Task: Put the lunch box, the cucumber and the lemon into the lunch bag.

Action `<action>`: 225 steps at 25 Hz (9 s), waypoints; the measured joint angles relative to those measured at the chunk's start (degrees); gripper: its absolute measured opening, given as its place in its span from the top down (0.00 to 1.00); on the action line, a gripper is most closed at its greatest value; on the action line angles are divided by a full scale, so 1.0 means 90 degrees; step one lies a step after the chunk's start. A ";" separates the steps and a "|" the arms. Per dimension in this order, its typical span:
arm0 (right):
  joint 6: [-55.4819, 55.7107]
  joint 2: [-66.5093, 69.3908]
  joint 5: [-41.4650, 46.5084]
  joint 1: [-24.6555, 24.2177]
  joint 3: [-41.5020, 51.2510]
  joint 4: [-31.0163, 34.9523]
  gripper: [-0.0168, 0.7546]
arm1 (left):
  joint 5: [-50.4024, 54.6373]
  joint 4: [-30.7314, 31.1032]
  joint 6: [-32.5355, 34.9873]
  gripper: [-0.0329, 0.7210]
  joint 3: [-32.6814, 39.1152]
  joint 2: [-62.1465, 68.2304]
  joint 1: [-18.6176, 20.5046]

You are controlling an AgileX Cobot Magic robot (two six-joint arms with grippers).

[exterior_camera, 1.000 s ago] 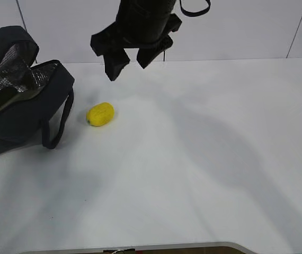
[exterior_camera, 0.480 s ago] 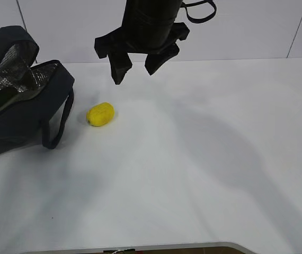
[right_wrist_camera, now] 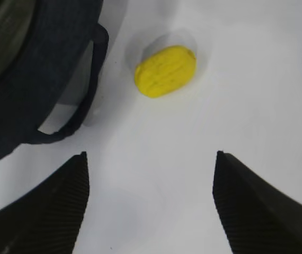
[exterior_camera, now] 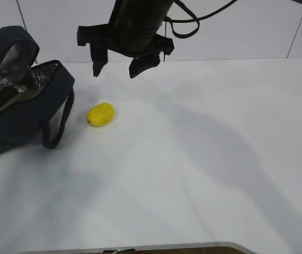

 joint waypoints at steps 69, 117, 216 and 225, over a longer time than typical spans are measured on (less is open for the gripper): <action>0.5643 0.2107 -0.2735 0.0032 -0.0060 -0.0140 0.23 | 0.0025 -0.0084 0.0180 0.94 0.0000 0.0000 0.0000; 0.5643 0.2207 -0.3040 0.0032 -0.0098 0.0097 0.23 | 0.0039 -0.0084 0.0189 0.94 0.0000 0.0000 0.0000; -0.0575 0.2787 -0.1850 0.0052 -0.3227 0.3379 0.40 | 0.0201 -0.0549 0.0349 0.94 0.0000 0.0000 0.0000; -0.0575 0.2954 -0.1879 0.0097 -0.3227 0.3957 0.36 | 0.0215 -0.0678 0.0410 0.94 0.0000 0.0000 0.0000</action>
